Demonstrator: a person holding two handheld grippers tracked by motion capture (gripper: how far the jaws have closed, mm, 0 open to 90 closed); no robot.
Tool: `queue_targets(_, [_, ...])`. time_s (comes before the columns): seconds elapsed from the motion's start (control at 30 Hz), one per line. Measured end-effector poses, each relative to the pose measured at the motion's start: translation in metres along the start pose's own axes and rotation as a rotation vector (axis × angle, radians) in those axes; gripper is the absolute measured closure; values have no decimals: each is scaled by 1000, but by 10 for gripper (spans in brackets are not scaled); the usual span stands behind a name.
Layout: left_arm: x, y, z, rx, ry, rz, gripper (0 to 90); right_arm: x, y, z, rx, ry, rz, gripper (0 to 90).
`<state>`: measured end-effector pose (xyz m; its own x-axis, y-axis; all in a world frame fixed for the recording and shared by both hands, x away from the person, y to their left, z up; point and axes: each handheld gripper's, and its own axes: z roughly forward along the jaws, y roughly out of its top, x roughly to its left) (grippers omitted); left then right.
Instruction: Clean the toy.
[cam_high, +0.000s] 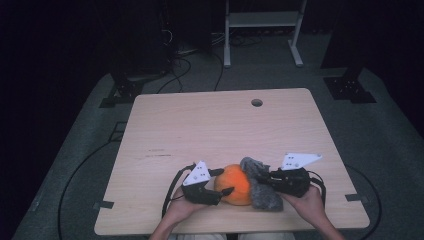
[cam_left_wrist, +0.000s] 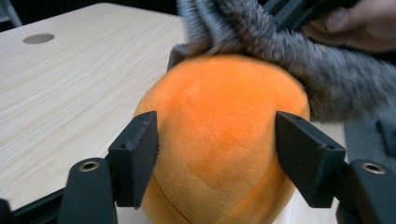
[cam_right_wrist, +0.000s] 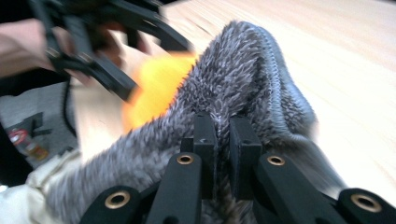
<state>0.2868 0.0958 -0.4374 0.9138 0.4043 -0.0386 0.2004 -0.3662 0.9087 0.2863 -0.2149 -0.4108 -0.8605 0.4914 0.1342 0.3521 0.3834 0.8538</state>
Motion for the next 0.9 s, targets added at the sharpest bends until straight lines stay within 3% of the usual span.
queue_targets(0.07, [0,-1,-1,13,-2,14,352,-8,-8,-5,11,-2,56,826])
queue_targets(0.17, [2,-1,-3,16,-11,-1,317,-1,-1,-3,-12,16,30,826])
queue_targets(0.2, [4,0,-4,5,-25,-25,317,-1,-1,-3,-12,16,30,826])
queue_targets(0.23, [10,3,-6,-9,-38,-93,170,3,2,3,3,29,6,826])
queue_targets(0.27, [10,3,-6,-9,-38,-93,104,3,2,3,3,29,6,826])
queue_targets(0.3, [13,4,-4,-1,-38,-139,48,4,-1,7,8,73,10,825])
queue_targets(0.4, [15,1,8,70,-80,-182,62,6,-4,9,11,83,3,826])
queue_targets(0.47, [11,1,9,50,-68,-155,184,6,-4,7,17,73,2,826])
queue_targets(0.5, [7,6,5,22,-39,-79,319,5,-3,4,10,71,12,826])
queue_targets(0.53, [7,6,5,22,-39,-79,348,5,-1,3,5,68,10,826])
queue_targets(0.57, [4,9,2,-6,-11,-40,348,5,-1,3,5,68,10,826])
queue_targets(0.6, [0,13,0,-46,42,26,367,6,1,0,-4,57,0,826])
queue_targets(0.63, [-3,16,0,-53,84,82,374,7,6,-2,-28,42,-10,826])
queue_targets(0.67, [-6,17,1,-42,105,120,373,8,9,-4,-52,34,-14,826])
queue_targets(0.7, [-8,17,8,4,98,161,351,7,16,-2,-89,34,-10,826])
queue_targets(0.77, [-9,14,11,-3,79,148,330,6,17,1,-90,35,-9,826])
queue_targets(0.8, [-6,11,10,-20,61,103,240,7,18,12,-61,34,-24,826])
queue_targets(0.83, [-6,11,10,-20,61,103,234,7,16,17,-53,40,-25,826])
queue_targets(0.9, [1,9,7,10,55,60,243,8,14,21,-50,45,-21,826])
